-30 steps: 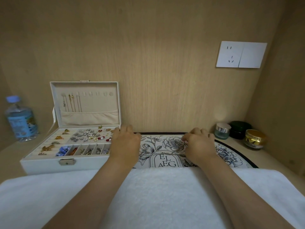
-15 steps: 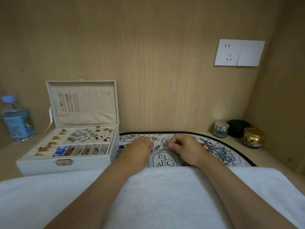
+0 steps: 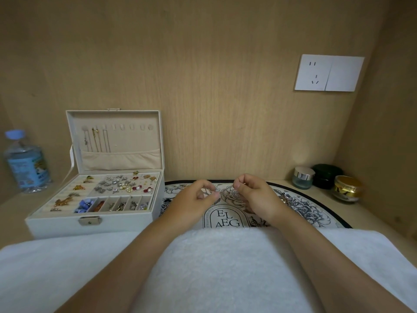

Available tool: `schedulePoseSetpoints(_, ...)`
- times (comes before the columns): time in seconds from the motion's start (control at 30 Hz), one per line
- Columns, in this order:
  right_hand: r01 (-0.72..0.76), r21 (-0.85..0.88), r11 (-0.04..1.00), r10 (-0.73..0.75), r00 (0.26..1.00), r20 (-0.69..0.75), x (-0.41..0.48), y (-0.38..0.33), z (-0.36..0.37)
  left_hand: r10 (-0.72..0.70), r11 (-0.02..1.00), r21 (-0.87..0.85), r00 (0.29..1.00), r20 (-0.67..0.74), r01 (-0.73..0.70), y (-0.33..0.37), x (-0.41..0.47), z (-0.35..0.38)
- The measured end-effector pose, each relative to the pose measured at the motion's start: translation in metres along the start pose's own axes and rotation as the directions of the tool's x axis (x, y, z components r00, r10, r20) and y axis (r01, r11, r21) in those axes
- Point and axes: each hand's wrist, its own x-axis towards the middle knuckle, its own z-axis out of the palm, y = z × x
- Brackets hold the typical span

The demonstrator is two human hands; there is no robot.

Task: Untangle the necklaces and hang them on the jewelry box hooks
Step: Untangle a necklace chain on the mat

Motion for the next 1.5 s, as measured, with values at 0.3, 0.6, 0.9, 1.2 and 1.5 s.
schedulePoseSetpoints(0.3, 0.068, -0.004, 0.998, -0.068, 0.996, -0.057, -0.004, -0.006, 0.003, 0.044, 0.981, -0.189, 0.999, 0.018, -0.04, -0.003, -0.003, 0.006)
schedulePoseSetpoints(0.6, 0.246, -0.23, 0.941, -0.267, 0.962, -0.062, -0.01, -0.005, 0.007, 0.031, 0.956, -0.292, 0.999, -0.029, -0.038, 0.004, -0.009, 0.005)
schedulePoseSetpoints(0.9, 0.179, -0.166, 0.97, -0.192, 0.979, -0.066, -0.016, -0.017, 0.014, 0.066, 0.968, -0.239, 0.995, -0.079, -0.083, 0.003, -0.009, 0.004)
schedulePoseSetpoints(1.2, 0.098, -0.057, 0.993, -0.099, 0.995, -0.011, -0.017, -0.016, 0.018, 0.127, 0.987, -0.094, 0.989, -0.075, -0.133, -0.001, -0.011, 0.006)
schedulePoseSetpoints(1.5, 0.223, -0.28, 0.934, -0.232, 0.973, 0.0, -0.021, -0.014, 0.018, 0.109, 0.989, -0.102, 0.994, 0.019, -0.107, 0.001, -0.015, 0.006)
